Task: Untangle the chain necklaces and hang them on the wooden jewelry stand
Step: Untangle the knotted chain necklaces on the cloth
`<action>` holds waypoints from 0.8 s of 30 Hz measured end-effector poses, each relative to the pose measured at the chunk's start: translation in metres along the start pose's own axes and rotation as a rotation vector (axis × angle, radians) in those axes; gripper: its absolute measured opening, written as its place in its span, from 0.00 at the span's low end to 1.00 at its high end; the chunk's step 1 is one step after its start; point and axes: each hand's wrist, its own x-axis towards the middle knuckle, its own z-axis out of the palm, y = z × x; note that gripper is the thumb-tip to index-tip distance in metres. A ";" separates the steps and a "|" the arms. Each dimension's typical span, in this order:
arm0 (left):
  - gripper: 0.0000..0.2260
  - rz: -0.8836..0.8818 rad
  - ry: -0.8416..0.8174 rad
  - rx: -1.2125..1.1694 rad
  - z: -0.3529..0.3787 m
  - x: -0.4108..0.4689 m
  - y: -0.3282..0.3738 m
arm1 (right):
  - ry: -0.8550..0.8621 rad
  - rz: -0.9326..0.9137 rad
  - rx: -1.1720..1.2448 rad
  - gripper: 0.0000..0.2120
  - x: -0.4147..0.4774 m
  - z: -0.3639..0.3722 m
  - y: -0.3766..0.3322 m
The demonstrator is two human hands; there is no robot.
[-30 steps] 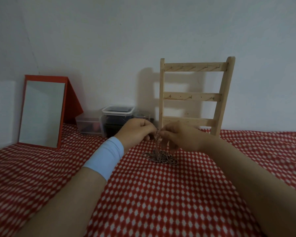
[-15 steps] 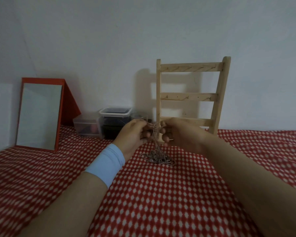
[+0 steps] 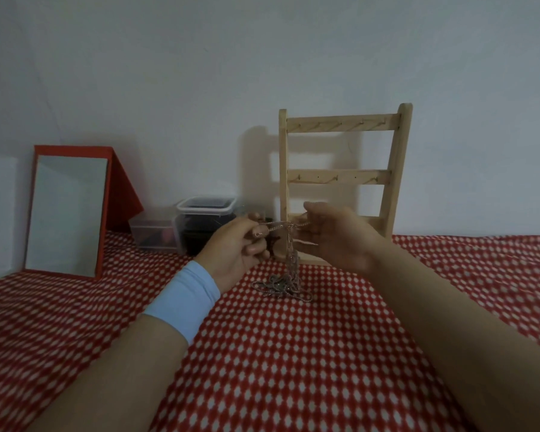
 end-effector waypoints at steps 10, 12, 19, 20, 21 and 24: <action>0.06 0.283 0.103 0.873 0.013 -0.004 -0.007 | -0.088 -0.033 -0.091 0.16 0.003 0.000 0.006; 0.07 0.183 0.100 0.568 0.018 -0.003 -0.012 | -0.092 -0.068 -0.109 0.16 0.002 -0.002 0.004; 0.09 0.046 0.060 0.103 0.026 0.013 -0.014 | -0.025 -0.140 -0.214 0.16 0.004 -0.013 -0.003; 0.11 0.025 0.019 0.142 0.027 0.015 -0.016 | 0.001 -0.156 -0.217 0.16 0.004 -0.013 -0.003; 0.14 0.015 -0.015 0.228 0.028 0.017 -0.017 | 0.017 -0.166 -0.219 0.17 0.004 -0.014 -0.004; 0.16 0.003 -0.056 0.526 0.028 0.022 -0.015 | 0.060 -0.174 -0.299 0.17 0.002 -0.018 -0.008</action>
